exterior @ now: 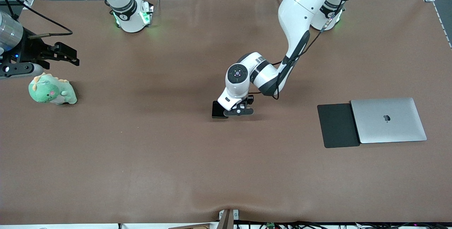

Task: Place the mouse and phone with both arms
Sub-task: 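Close the left gripper on the white mouse and lift it, then carry the mouse with the left gripper toward the dark mouse pad, then lower the mouse onto the pad while the right gripper approaches the phone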

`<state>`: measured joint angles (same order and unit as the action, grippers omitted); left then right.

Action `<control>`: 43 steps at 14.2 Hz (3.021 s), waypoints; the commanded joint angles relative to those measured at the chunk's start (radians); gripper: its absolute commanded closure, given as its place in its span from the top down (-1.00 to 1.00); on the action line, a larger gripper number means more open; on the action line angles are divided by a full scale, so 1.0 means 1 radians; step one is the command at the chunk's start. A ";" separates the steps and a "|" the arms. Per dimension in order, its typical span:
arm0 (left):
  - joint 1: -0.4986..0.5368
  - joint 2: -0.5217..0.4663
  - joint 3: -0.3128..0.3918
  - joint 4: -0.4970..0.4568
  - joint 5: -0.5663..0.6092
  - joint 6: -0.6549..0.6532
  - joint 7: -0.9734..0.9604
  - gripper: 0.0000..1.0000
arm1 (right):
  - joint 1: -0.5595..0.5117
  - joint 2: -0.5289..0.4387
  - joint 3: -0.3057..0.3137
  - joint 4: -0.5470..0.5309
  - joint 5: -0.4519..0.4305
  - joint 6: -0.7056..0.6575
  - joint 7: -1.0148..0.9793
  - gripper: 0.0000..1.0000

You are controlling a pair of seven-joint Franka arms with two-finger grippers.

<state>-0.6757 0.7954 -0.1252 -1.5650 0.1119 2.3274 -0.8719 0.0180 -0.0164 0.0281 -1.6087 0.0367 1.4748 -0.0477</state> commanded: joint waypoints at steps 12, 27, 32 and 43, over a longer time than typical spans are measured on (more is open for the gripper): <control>0.247 -0.195 0.007 -0.009 -0.003 -0.229 0.273 -0.11 | 0.045 0.003 -0.004 0.000 -0.001 0.016 0.006 1.00; 0.688 -0.225 0.013 -0.217 0.038 -0.093 0.648 -0.07 | 0.223 0.099 -0.004 0.015 -0.003 0.105 0.233 1.00; 0.720 -0.223 0.015 -0.289 0.058 0.002 0.648 -0.05 | 0.327 0.170 -0.004 0.035 -0.014 0.143 0.356 1.00; 0.726 -0.183 0.015 -0.290 0.064 0.067 0.648 0.30 | 0.464 0.323 -0.004 0.035 -0.015 0.324 0.514 1.00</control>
<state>0.0414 0.6107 -0.1023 -1.8462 0.1470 2.3746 -0.2182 0.4506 0.2714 0.0308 -1.6042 0.0368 1.7904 0.4229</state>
